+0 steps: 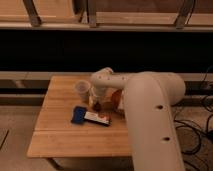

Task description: Drag the pepper across the table

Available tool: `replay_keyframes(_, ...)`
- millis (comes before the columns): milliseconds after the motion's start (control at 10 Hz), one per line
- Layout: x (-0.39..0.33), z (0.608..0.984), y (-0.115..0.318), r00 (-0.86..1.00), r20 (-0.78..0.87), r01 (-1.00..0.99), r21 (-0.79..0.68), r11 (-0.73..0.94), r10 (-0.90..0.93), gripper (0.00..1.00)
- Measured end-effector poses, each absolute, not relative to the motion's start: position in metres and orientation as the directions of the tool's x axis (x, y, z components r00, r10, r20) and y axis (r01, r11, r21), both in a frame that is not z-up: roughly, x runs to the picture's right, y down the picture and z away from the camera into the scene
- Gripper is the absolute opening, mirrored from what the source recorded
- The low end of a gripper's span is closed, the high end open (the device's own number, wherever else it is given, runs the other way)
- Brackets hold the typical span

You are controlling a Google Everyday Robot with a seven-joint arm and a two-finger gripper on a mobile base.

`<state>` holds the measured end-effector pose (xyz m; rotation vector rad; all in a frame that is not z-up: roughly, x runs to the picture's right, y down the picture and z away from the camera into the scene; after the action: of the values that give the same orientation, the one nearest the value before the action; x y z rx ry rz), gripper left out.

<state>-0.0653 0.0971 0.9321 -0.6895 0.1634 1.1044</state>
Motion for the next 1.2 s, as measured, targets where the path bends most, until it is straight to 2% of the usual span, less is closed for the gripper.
replay_keyframes(300, -0.065, 0.933, 0.098, 0.470, -0.444, -0.856, -0.439, 0.271, 0.763, 0.02)
replay_keyframes(700, -0.031, 0.942, 0.087, 0.438, -0.462, -0.883, -0.380, 0.275, 0.771, 0.00)
replay_keyframes(900, -0.013, 0.950, 0.063, 0.445, -0.435, -0.886, -0.343, 0.314, 0.782, 0.00)
replay_keyframes(1200, -0.028, 0.960, 0.020, 0.572, -0.331, -0.811, -0.365, 0.457, 0.751, 0.00)
